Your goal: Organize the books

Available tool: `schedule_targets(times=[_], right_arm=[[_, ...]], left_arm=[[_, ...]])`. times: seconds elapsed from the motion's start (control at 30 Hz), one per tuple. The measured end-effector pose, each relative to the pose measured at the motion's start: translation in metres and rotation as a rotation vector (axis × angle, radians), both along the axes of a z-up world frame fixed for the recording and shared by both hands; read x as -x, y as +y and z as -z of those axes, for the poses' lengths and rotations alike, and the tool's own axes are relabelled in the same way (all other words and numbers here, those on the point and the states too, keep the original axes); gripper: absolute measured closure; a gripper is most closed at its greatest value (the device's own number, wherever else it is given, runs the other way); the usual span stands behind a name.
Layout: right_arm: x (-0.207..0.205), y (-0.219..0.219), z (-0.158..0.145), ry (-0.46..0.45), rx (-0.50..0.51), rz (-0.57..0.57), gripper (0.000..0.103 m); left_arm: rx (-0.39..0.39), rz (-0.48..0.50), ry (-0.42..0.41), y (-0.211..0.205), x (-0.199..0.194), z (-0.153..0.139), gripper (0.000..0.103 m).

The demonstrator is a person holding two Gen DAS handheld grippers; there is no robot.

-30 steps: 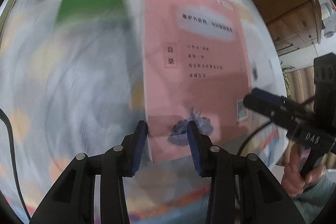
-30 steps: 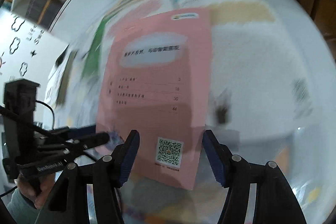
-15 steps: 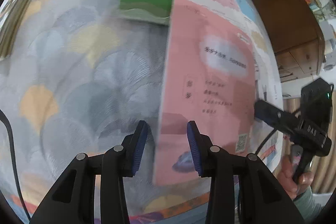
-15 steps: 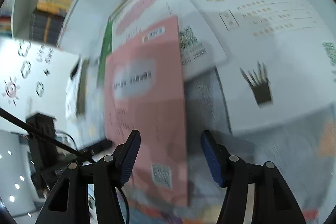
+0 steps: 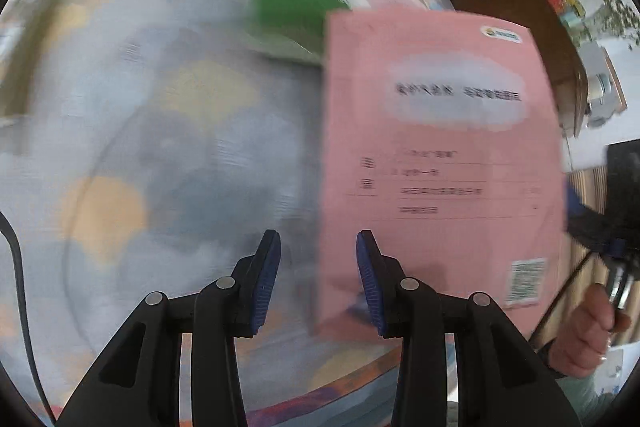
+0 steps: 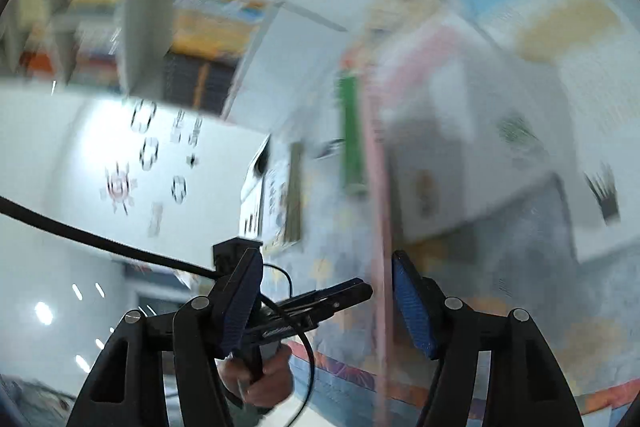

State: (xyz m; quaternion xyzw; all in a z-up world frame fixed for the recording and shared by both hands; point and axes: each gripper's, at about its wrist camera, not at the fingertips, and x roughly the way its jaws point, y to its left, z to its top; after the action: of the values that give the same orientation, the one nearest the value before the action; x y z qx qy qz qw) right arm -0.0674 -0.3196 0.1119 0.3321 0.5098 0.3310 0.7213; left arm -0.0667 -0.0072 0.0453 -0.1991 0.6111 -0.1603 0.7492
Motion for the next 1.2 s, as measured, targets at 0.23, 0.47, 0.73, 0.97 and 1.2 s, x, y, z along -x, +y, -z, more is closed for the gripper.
schedule_targets(times=[0.23,0.47,0.73,0.97,1.2], right_arm=[[-0.012,0.124,-0.044,-0.132,-0.023,-0.253,0.038],[0.002,0.194,0.010,-0.040,0.206,-0.342,0.038],[0.004,0.181,0.077,0.013,0.612,-0.189,0.059],[0.018,0.185,0.095,-0.009,0.648,-0.154,0.061],[0.018,0.162,0.095,0.070,0.492,-0.078,0.059]], left_arm=[[-0.062,-0.212,-0.122,0.098,0.033,-0.045,0.067],[-0.164,-0.420,-0.073,0.182,0.066,-0.027,0.065],[-0.081,-0.251,0.025,0.123,0.029,0.018,0.054],[-0.031,-0.165,0.006,0.100,0.037,0.026,0.058],[0.538,-0.262,-0.062,0.143,0.059,0.016,0.058]])
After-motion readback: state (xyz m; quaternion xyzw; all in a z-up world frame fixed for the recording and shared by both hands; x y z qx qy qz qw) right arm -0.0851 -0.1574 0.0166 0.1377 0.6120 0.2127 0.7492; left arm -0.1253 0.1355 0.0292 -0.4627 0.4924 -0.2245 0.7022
